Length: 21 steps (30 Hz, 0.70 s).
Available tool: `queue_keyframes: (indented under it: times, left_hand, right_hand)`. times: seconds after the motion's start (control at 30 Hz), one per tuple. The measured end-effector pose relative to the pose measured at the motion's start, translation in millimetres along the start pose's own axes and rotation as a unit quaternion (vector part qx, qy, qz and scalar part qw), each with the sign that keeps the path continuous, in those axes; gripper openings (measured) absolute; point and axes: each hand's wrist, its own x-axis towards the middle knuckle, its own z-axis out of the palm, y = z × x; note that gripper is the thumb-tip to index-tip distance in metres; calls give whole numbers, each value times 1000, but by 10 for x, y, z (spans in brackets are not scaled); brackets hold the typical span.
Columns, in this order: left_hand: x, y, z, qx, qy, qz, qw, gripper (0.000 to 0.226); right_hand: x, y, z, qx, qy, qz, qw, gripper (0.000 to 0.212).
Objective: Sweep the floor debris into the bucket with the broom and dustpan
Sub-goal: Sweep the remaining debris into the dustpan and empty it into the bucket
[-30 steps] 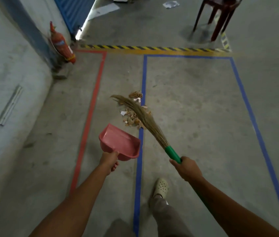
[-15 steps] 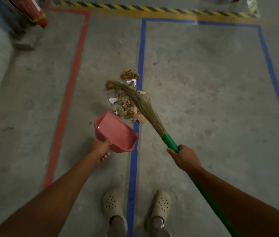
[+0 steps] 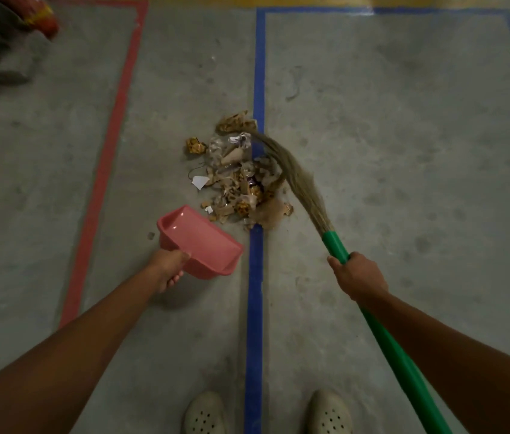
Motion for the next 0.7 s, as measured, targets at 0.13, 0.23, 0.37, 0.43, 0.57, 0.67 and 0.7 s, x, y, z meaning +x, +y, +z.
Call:
queue_keyframes:
  times: [0.13,0.23,0.37,0.43,0.57,0.67,0.7]
  left_hand:
    - [310,88,39,5,-32,-18,999,28]
    - [520,82,106,13,-47,-24,999,26]
    - [801,48,90,13,-66,-38,997,25]
    - [929,18,76,7,-69,-35,997,25]
    - [1165,4,89,-9,-58,-6,998,28]
    - [1310,62,168,-12,-42,13,999,31]
    - [1351,87,193,-16,-37,20,999,32]
  right_hand:
    - [233,-37,148,-9,-17,17,1000,47]
    - [369,-60,285,-28,-22,19,999,47]
    - [597,-73,386,-35,-34,17,999,45]
    - [746,-55,417,-34,-37,11,999,44]
    - [969,-62,479,-100,-9,-28,995,43]
    - [1053,-55,541,-128,24,-56,990,37]
    - [1064,-58,558,-140,31,-63,988,36]
